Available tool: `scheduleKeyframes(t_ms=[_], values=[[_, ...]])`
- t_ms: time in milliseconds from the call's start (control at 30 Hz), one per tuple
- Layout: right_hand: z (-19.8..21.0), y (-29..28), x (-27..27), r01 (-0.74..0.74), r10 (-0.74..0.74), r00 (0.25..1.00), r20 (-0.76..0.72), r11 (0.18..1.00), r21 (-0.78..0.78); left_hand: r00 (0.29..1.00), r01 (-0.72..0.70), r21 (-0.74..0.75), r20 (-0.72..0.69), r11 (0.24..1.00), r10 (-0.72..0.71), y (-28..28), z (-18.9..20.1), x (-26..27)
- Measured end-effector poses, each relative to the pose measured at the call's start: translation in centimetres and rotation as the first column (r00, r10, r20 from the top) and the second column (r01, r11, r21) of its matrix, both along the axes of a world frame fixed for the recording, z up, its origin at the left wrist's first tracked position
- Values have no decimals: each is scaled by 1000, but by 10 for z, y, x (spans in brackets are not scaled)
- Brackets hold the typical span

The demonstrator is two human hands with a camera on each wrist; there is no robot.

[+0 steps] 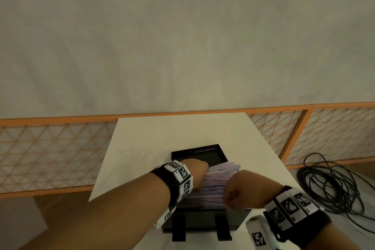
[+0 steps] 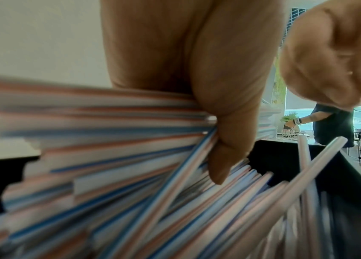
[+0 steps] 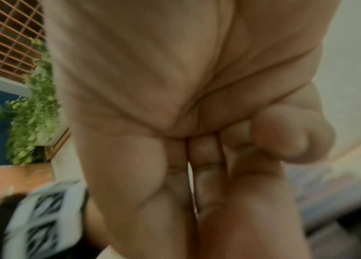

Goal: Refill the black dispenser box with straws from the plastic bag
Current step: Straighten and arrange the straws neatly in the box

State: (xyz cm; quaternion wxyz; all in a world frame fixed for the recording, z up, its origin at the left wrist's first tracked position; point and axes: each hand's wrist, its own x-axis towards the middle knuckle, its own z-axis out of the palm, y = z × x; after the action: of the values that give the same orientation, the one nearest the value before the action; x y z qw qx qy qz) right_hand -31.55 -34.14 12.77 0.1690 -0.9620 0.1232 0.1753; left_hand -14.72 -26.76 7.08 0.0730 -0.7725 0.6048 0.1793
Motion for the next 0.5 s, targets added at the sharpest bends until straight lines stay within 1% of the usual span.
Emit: scheduleKeyframes(t_ms=[67, 133, 200, 233, 333, 367, 500], values=[[-15, 16, 4, -69, 65, 993, -101, 997, -39, 1000, 1, 5, -5, 1000, -1, 0, 0, 0], [-27, 28, 11, -130, 104, 980, -167, 979, -156, 1000, 2, 1, -12, 1000, -2, 0, -1, 0], [-34, 31, 17, -136, 84, 979, -185, 947, -290, 1000, 0, -24, -20, 1000, 0, 2, -2, 1], [-36, 32, 19, -136, 84, 982, -171, 938, -318, 1000, -2, -38, -20, 999, 2, 3, -2, 1], [-47, 31, 26, -117, 96, 992, -87, 954, -277, 1000, -5, -54, -7, 999, 4, 4, -5, 1], [-51, 32, 27, -132, 111, 989, -93, 957, -260, 1000, -5, -50, -1, 999, 5, 4, -5, 1], [-66, 36, 35, -117, 76, 974, -216, 976, -185, 1000, -3, -26, -17, 1000, 3, 5, -7, 3]])
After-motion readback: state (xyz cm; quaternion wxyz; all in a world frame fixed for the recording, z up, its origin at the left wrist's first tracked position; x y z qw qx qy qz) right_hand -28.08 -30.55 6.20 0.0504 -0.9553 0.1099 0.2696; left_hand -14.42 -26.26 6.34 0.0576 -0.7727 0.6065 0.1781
